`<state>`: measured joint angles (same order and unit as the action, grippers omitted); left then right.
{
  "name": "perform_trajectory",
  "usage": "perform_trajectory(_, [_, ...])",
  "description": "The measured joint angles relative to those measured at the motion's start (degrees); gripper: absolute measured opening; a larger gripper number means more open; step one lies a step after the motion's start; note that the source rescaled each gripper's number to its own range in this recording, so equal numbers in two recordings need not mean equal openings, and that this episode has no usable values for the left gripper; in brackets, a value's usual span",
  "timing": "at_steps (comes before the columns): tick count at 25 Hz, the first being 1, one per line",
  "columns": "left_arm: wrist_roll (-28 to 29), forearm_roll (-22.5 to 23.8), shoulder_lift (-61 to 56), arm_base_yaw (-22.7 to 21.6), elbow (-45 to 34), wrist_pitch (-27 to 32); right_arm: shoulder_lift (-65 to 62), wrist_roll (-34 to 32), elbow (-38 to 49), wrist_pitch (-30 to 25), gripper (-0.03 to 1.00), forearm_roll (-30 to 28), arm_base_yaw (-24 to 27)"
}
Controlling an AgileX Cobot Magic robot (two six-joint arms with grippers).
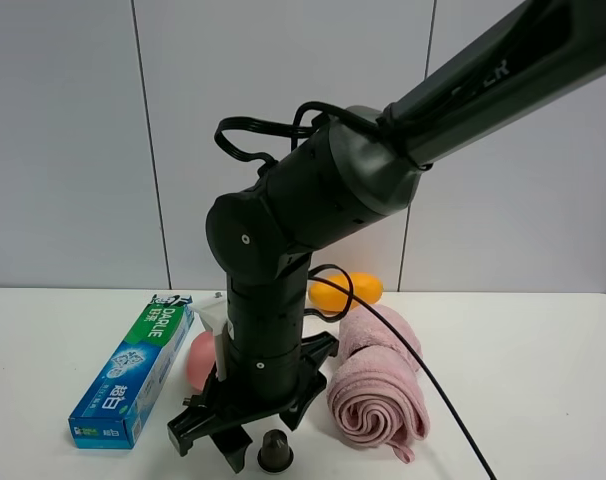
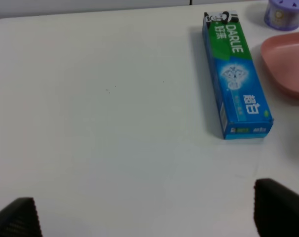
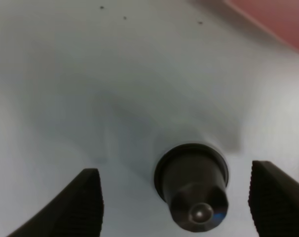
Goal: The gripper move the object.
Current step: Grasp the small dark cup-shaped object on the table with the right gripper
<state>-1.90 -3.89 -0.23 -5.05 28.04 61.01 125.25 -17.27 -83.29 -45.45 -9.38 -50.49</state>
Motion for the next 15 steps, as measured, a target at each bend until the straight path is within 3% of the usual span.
perform_trajectory(15, [0.0, 0.0, 0.0, 0.0, 0.0, 0.0, 1.5, 0.0, 0.0, -1.6, 0.57, -0.6, 0.4])
